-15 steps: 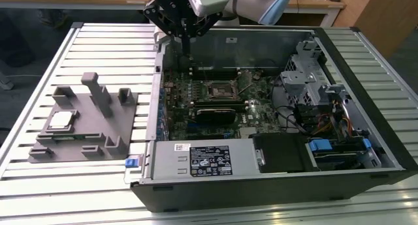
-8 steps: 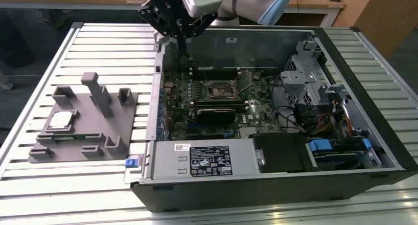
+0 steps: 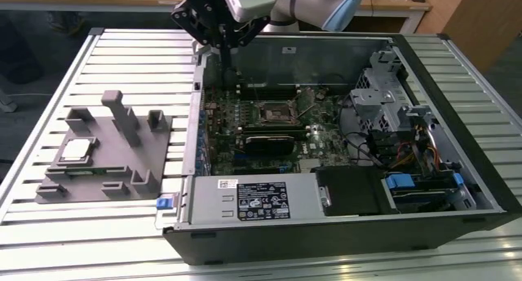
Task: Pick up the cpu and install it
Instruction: 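Reach for the cpu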
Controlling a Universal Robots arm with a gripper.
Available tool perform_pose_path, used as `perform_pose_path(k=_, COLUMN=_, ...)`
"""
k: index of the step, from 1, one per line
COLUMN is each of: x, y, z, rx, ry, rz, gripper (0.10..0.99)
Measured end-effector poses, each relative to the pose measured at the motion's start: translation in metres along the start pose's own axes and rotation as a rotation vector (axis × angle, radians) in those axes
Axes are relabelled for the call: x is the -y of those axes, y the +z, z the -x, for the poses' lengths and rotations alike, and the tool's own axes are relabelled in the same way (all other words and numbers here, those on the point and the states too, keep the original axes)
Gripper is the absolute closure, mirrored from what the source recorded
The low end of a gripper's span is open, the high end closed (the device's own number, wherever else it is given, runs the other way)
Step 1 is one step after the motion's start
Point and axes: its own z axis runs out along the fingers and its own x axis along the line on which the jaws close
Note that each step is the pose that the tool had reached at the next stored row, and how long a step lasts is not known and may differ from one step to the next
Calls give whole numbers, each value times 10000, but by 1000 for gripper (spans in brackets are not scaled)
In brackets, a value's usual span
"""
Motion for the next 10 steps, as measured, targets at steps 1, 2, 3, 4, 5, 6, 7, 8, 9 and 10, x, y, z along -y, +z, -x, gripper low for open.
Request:
perform_pose_path(k=1, x=0, y=0, z=-2, rx=0, ry=0, rz=0, gripper=980)
perform_pose_path(k=2, x=0, y=1, z=-5, rx=0, ry=1, rz=1, gripper=980)
perform_pose_path(k=3, x=1, y=2, z=-7, rx=0, ry=-1, rz=1, gripper=980)
perform_pose_path(k=4, x=1, y=2, z=-9, rx=0, ry=0, rz=0, gripper=980)
perform_pose_path(k=5, x=1, y=3, z=-12, rx=0, ry=0, rz=1, gripper=980)
perform_pose_path(k=6, x=1, y=3, z=-14, rx=-1, ry=0, rz=0, gripper=980)
perform_pose_path(k=7, x=2, y=4, z=-17, rx=0, ry=0, rz=0, gripper=980)
perform_pose_path(k=8, x=2, y=4, z=-19, rx=-1, ry=0, rz=0, gripper=980)
perform_pose_path(k=9, x=2, y=5, z=-21, rx=-1, ry=0, rz=0, gripper=980)
perform_pose_path(k=10, x=2, y=5, z=-24, rx=-1, ry=0, rz=0, gripper=980)
